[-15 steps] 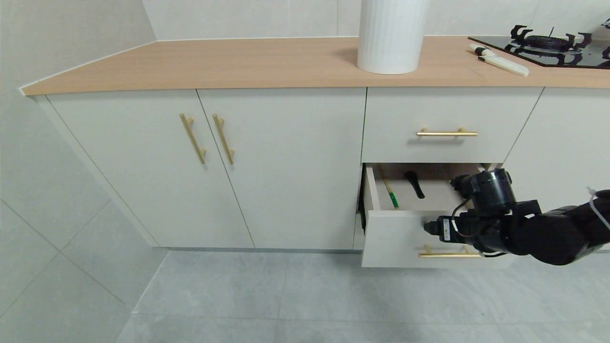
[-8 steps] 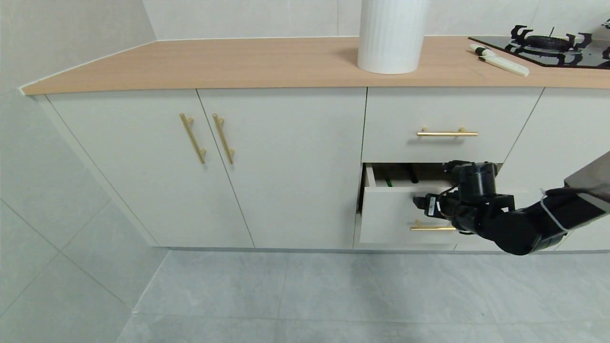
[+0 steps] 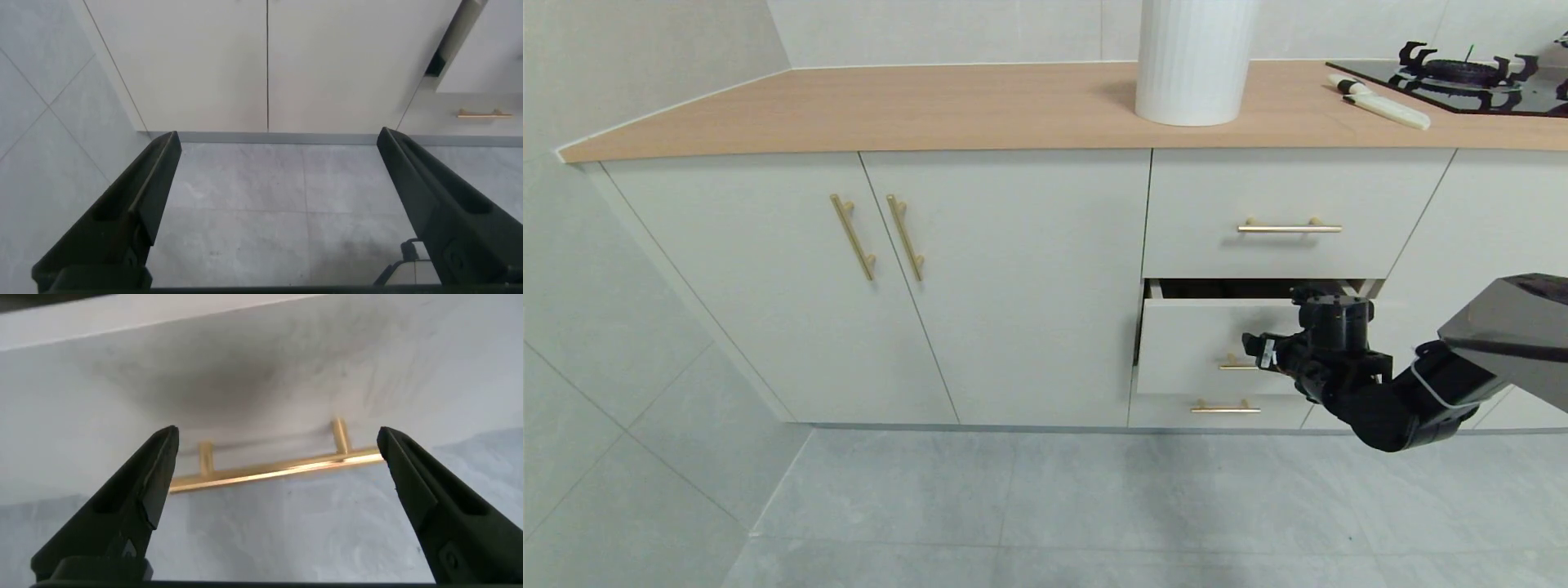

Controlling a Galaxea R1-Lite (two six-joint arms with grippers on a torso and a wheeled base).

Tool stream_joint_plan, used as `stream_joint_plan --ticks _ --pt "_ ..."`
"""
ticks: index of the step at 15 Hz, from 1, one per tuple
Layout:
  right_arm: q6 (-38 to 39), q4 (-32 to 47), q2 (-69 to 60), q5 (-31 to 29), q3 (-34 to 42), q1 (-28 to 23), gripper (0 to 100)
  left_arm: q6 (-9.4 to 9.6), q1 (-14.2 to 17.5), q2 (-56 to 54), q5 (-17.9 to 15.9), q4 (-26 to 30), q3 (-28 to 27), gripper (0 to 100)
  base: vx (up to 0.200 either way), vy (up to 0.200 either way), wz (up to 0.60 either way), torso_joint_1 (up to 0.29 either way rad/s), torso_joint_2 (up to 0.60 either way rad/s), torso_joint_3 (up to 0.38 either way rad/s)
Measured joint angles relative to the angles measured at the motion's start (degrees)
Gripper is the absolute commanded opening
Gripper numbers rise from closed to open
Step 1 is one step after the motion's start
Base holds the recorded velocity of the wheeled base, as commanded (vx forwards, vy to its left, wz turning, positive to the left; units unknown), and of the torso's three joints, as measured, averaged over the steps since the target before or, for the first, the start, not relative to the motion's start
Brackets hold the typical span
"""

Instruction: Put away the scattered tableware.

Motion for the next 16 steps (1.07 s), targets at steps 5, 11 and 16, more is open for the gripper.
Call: stream_joint_plan --ticks 5,11,16 --pt "-0.1 -8.24 3.83 -0.05 -2.33 -0.68 100 0.0 0.02 0.0 0.0 0.02 -0.02 100 0.0 0.0 0.0 0.0 0.0 0.0" --pt "0.2 -11.69 6.22 -1.1 -5.0 -1.15 100 0.0 0.0 0.0 0.0 0.0 -0.02 100 0.0 0.0 0.0 0.0 0.0 0.0" --pt "0.28 -12.26 8.23 -2.57 -8.89 -2.01 100 0.0 0.0 0.0 0.0 0.0 -0.02 100 0.0 0.0 0.0 0.0 0.0 0.0"
